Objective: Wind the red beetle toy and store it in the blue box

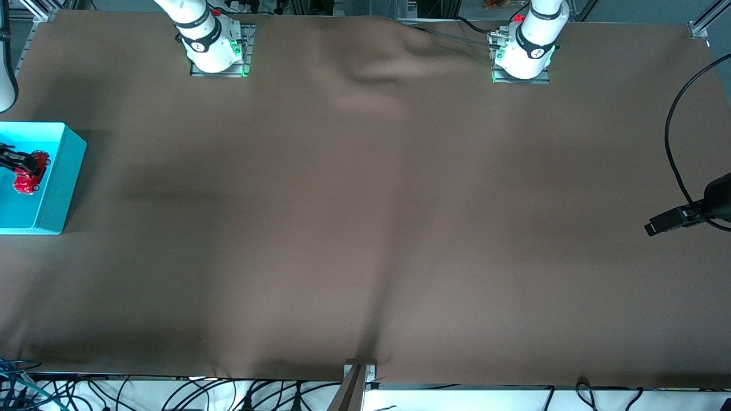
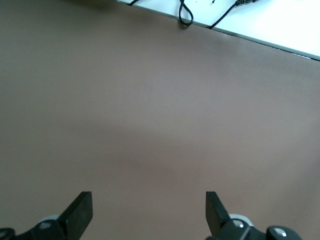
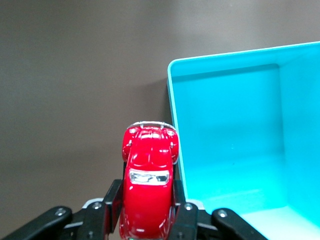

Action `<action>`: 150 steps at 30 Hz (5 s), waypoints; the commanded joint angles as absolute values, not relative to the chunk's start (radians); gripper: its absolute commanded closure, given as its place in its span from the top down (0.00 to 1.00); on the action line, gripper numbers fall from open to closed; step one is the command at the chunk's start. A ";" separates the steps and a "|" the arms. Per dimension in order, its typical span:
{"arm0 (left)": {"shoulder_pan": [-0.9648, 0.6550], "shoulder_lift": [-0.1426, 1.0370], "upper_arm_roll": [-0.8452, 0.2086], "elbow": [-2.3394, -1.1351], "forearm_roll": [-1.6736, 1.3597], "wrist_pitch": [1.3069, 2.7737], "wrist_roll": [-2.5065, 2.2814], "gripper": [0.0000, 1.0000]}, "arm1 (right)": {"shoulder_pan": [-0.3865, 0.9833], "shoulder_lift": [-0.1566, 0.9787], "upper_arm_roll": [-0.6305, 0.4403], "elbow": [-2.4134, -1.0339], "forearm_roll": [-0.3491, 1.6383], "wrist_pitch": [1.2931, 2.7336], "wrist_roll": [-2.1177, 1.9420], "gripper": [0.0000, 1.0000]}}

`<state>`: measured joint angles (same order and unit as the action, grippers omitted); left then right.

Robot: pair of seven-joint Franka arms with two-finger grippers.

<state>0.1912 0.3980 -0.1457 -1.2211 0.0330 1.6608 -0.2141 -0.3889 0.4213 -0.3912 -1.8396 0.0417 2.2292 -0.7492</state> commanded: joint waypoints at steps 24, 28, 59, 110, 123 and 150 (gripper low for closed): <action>0.189 0.400 -0.143 -1.207 0.046 1.660 -0.198 1.00 | -0.442 0.611 -0.364 -1.736 0.152 2.330 -0.834 0.00; 0.187 0.402 -0.143 -1.207 0.046 1.661 -0.198 1.00 | -0.442 0.624 -0.364 -1.732 0.166 2.332 -0.838 0.00; 0.189 0.402 -0.143 -1.207 0.046 1.661 -0.198 1.00 | -0.457 0.660 -0.351 -1.733 0.275 2.358 -0.908 0.71; 0.189 0.402 -0.143 -1.207 0.046 1.678 -0.198 1.00 | -0.402 0.440 -0.342 -1.644 0.126 1.973 -0.764 1.00; 0.190 0.402 -0.143 -1.207 0.046 1.678 -0.198 1.00 | -0.370 0.316 -0.342 -1.644 0.077 1.816 -0.735 1.00; 0.189 0.402 -0.143 -1.207 0.046 1.677 -0.198 1.00 | -0.290 0.086 -0.325 -1.647 0.055 1.612 -0.741 1.00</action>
<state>0.1916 0.3987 -0.1456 -1.2211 0.0330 1.6769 -0.2140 -0.3099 0.1451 -0.3322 -1.6376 0.0727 1.6520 -0.7489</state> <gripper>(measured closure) 0.000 0.000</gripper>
